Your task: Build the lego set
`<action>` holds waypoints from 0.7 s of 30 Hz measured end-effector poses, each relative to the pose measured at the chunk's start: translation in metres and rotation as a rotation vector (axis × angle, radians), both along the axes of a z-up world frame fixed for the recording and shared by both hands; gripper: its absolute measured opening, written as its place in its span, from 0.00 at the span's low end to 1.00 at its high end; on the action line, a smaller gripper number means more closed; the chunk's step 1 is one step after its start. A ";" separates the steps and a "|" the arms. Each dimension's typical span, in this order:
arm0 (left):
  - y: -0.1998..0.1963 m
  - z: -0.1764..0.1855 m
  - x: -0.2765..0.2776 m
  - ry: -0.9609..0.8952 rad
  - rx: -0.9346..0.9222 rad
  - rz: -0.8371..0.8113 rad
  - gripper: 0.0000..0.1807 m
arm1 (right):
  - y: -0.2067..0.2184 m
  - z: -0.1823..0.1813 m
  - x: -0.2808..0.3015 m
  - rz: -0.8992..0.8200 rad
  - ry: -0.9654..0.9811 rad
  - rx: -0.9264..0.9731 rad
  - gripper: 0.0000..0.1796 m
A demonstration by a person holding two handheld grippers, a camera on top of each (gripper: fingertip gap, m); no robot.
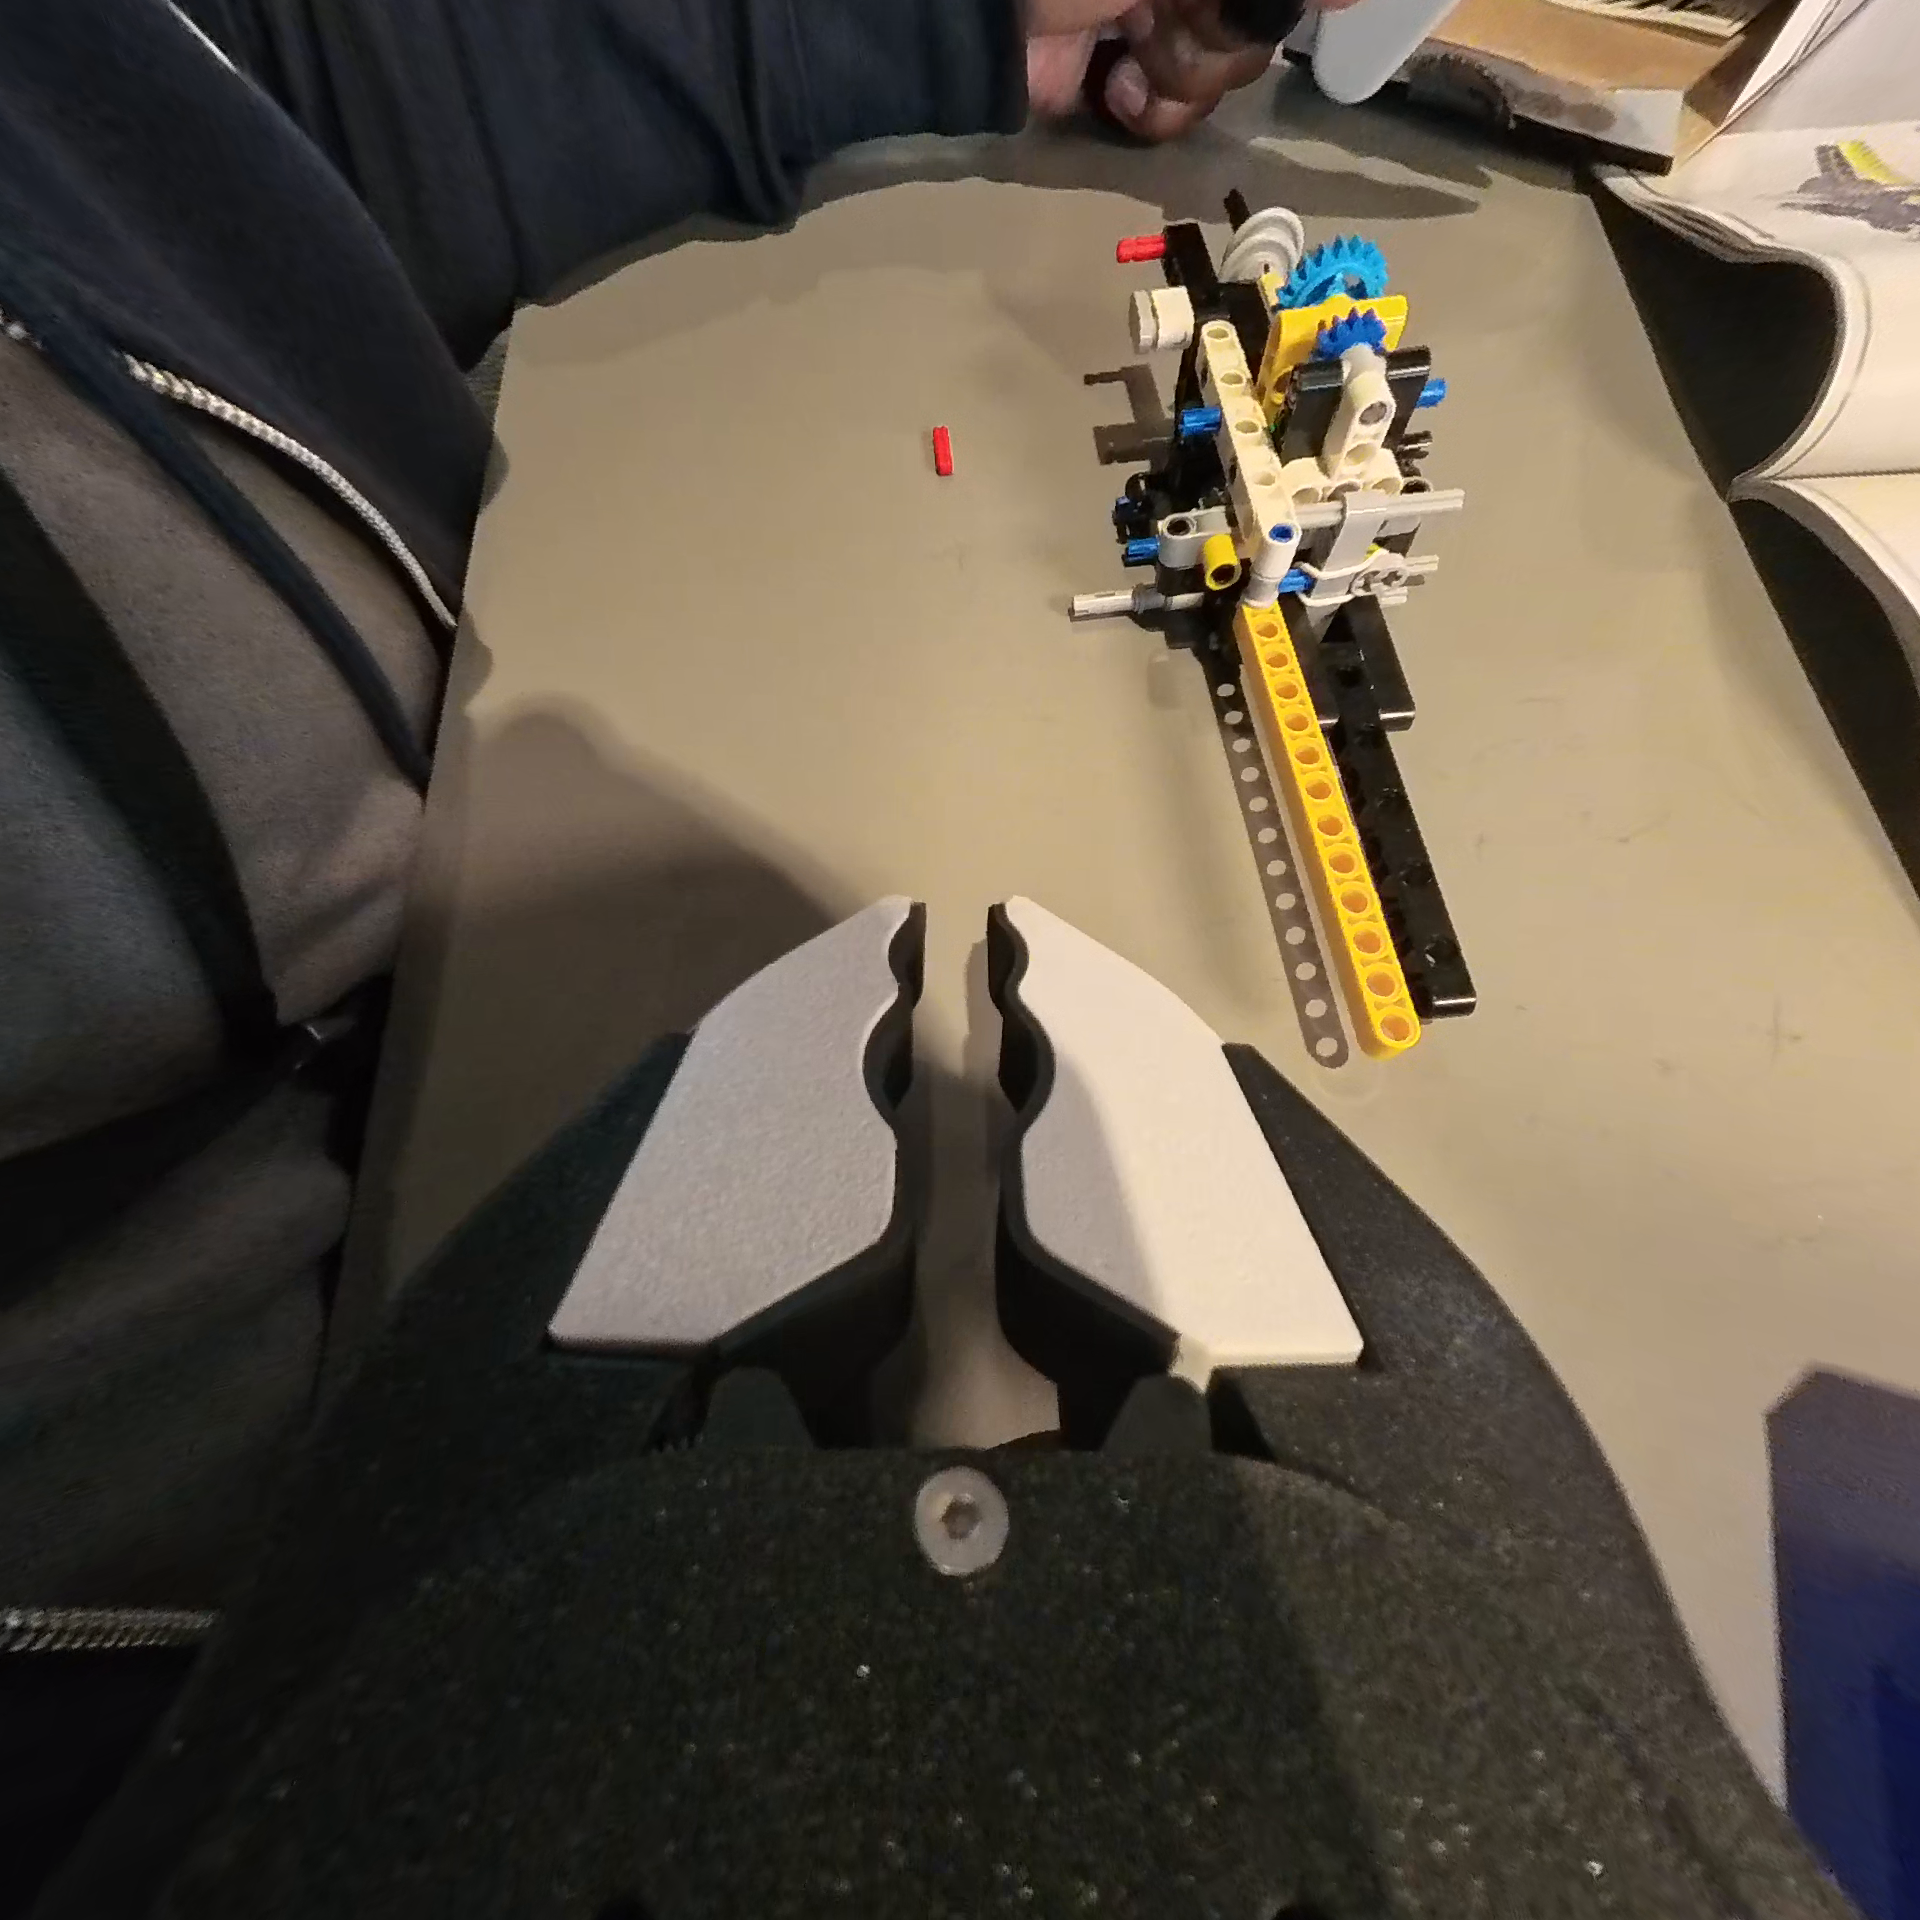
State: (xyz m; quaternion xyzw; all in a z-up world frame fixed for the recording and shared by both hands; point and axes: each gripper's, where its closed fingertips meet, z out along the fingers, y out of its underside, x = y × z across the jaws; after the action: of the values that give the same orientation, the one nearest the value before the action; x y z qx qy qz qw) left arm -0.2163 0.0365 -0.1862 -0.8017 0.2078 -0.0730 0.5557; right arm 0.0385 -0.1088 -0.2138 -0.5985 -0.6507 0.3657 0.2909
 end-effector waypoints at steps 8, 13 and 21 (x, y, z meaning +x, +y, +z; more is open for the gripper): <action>0.000 -0.001 0.000 0.000 -0.003 0.001 0.04 | 0.001 -0.002 0.000 -0.014 -0.017 -0.002 0.06; 0.000 -0.001 0.000 0.006 -0.005 0.002 0.05 | 0.001 -0.005 0.000 -0.019 -0.036 0.026 0.06; 0.001 -0.002 0.000 0.010 -0.009 0.005 0.05 | 0.001 -0.005 0.000 -0.017 -0.036 0.027 0.06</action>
State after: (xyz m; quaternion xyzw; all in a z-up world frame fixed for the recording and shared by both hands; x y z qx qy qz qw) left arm -0.2163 0.0370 -0.1879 -0.8049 0.2084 -0.0687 0.5513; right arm 0.0384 -0.1080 -0.2189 -0.6065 -0.6555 0.3437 0.2904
